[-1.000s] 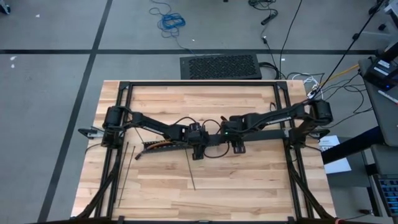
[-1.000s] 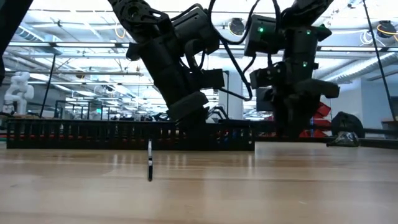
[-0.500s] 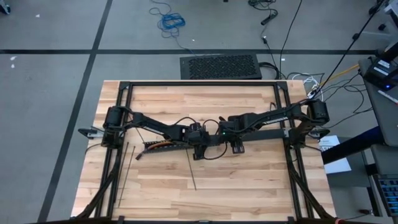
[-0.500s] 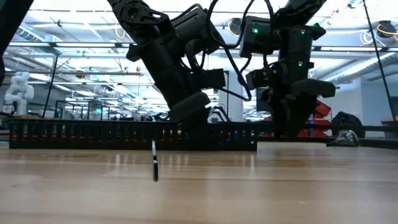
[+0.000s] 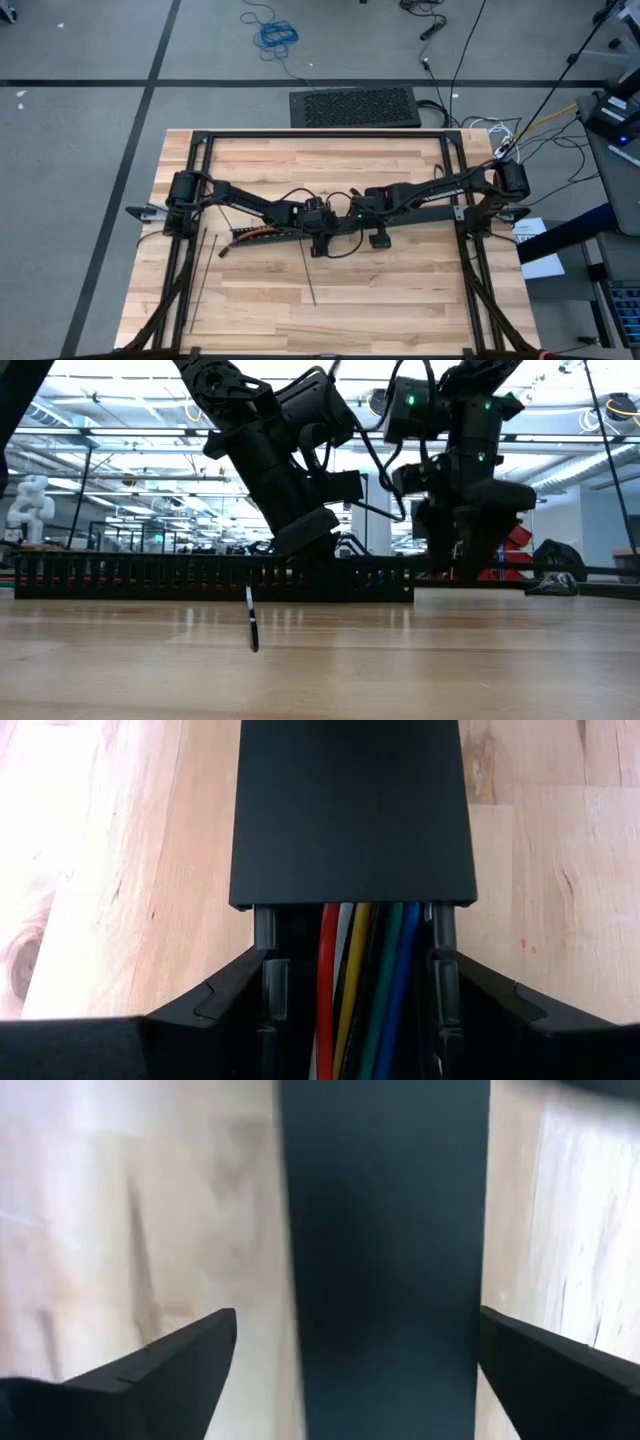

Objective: Ziptie cables
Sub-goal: Insert the cover on the black cable duct

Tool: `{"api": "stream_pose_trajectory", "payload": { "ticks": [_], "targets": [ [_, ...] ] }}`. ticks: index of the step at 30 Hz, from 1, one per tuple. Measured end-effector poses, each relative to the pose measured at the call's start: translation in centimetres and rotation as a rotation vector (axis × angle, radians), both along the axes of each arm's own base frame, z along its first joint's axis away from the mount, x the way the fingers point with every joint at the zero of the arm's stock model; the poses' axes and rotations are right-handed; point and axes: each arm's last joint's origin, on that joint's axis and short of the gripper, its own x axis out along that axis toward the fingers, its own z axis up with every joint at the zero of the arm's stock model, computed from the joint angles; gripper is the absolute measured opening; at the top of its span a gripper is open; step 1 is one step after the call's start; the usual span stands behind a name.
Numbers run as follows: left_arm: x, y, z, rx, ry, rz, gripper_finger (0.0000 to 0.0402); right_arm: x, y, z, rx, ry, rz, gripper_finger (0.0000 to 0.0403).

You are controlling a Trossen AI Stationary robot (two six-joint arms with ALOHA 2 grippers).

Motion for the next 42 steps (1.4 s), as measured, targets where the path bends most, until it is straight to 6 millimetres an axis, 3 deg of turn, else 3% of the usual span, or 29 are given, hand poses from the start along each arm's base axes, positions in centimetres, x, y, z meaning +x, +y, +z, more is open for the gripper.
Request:
{"api": "stream_pose_trajectory", "payload": {
  "ticks": [7, 12, 15, 20, 22, 36, 42],
  "targets": [
    [0.0, 0.0, 0.0, 0.000, -0.001, 0.000, 0.0234, 0.2, 1.7, 4.6, -0.002, -0.155, 0.019, 0.0376],
    [0.0, 0.0, 0.0, 0.000, -0.001, 0.000, 0.0234, -1.2, 1.2, 7.0, -0.009, -0.226, -0.040, 0.0318],
    [0.0, 0.0, 0.0, 0.000, -0.001, 0.000, 0.0234, -1.6, 0.8, 6.8, 0.005, -0.246, -0.102, 0.0250],
    [0.0, 0.0, 0.0, 0.001, -0.003, 0.000, 0.0234, -1.4, 1.0, 5.3, 0.052, -0.300, -0.130, 0.0064],
    [0.0, 0.0, 0.0, 0.000, -0.004, 0.000, 0.0234, -1.3, 1.0, 4.7, 0.062, -0.329, -0.131, 0.0018],
    [0.6, 0.4, 0.3, -0.036, -0.043, 0.032, 0.0248, -1.3, -0.1, 2.8, 0.052, -0.424, -0.141, 0.0000],
    [0.9, 0.6, 0.7, -0.042, -0.061, 0.033, 0.0258, -0.5, -0.5, 1.0, 0.085, -0.405, -0.116, 0.0000]
  ]
}}
